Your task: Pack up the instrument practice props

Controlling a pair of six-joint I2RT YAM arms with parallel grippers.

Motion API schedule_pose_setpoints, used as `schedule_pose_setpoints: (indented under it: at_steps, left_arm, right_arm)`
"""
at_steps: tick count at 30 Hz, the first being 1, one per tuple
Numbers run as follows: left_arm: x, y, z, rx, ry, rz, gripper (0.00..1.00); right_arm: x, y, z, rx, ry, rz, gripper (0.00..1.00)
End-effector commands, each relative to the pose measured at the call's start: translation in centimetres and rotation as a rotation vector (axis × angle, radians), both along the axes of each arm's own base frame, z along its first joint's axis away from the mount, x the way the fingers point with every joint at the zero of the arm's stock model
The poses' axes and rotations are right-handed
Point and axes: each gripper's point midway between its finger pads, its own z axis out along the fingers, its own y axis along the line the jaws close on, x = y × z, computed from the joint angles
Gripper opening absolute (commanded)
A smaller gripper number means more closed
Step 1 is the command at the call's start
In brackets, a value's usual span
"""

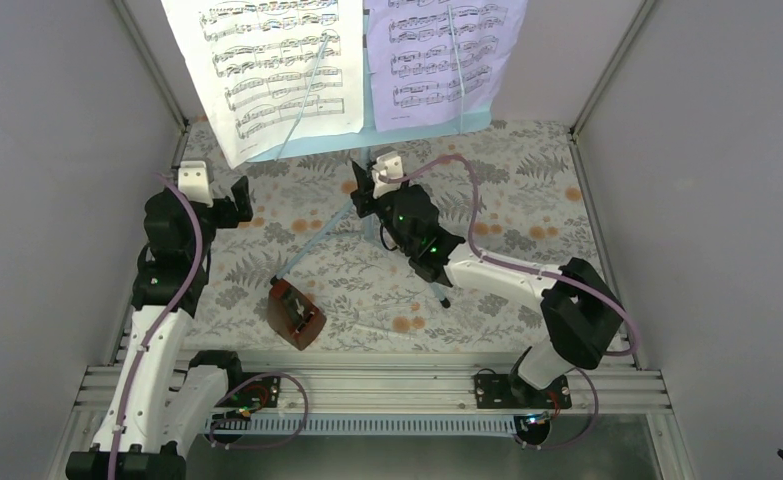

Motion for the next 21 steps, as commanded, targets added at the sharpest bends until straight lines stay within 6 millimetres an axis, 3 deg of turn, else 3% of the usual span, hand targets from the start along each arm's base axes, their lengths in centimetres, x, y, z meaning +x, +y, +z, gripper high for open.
schedule_pose_setpoints:
  at_steps: [1,4,15,21]
  left_arm:
    - [0.1,-0.2,-0.1,-0.009,0.001,-0.007,1.0]
    - [0.1,-0.2,-0.1,-0.009,0.002,-0.006,1.0]
    - [-0.8,0.7,1.0,0.008,-0.052,0.048,1.0]
    - [-0.4,1.5,0.5,0.03,-0.029,0.087,1.0]
  right_arm:
    - [1.2,-0.9,2.2,0.057,-0.057,-0.039,0.15]
    - [2.0,-1.8,2.1,0.091,-0.051,-0.038,0.04]
    - [6.8,-5.0,2.2,0.034,-0.11,-0.114,0.04]
    - [11.0,-6.1,-0.4,-0.011,-0.077,-0.097,0.04]
